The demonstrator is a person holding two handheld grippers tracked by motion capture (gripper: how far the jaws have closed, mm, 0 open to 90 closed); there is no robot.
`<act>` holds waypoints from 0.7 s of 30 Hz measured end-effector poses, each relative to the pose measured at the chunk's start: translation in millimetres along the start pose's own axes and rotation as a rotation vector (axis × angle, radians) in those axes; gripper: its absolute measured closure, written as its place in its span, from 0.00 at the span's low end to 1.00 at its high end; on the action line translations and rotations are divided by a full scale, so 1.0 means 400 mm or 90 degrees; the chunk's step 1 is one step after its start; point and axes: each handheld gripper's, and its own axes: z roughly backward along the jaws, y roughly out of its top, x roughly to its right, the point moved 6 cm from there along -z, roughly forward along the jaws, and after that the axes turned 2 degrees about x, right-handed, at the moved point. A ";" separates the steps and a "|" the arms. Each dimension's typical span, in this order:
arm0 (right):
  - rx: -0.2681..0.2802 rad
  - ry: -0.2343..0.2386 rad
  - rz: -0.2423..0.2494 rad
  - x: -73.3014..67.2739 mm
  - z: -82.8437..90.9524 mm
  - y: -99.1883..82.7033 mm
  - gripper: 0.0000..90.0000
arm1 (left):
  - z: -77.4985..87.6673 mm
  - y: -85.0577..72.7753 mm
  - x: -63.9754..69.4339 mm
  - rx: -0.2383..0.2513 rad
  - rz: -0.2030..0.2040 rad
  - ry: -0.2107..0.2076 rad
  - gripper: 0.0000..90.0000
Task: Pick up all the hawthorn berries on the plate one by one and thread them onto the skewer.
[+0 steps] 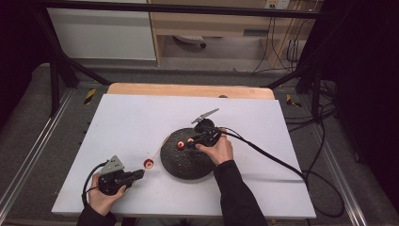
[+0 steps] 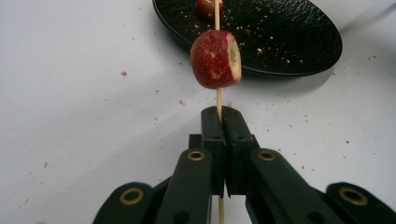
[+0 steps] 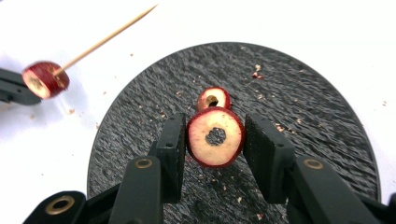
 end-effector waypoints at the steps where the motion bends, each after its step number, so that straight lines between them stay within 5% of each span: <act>1: 0.012 0.002 -0.006 0.001 0.005 -0.003 0.67 | 0.000 0.000 0.001 0.000 0.000 0.000 0.98; 21: 0.308 0.022 -0.150 0.000 0.076 -0.079 0.67 | -0.003 0.004 0.026 0.000 -0.012 -0.012 0.98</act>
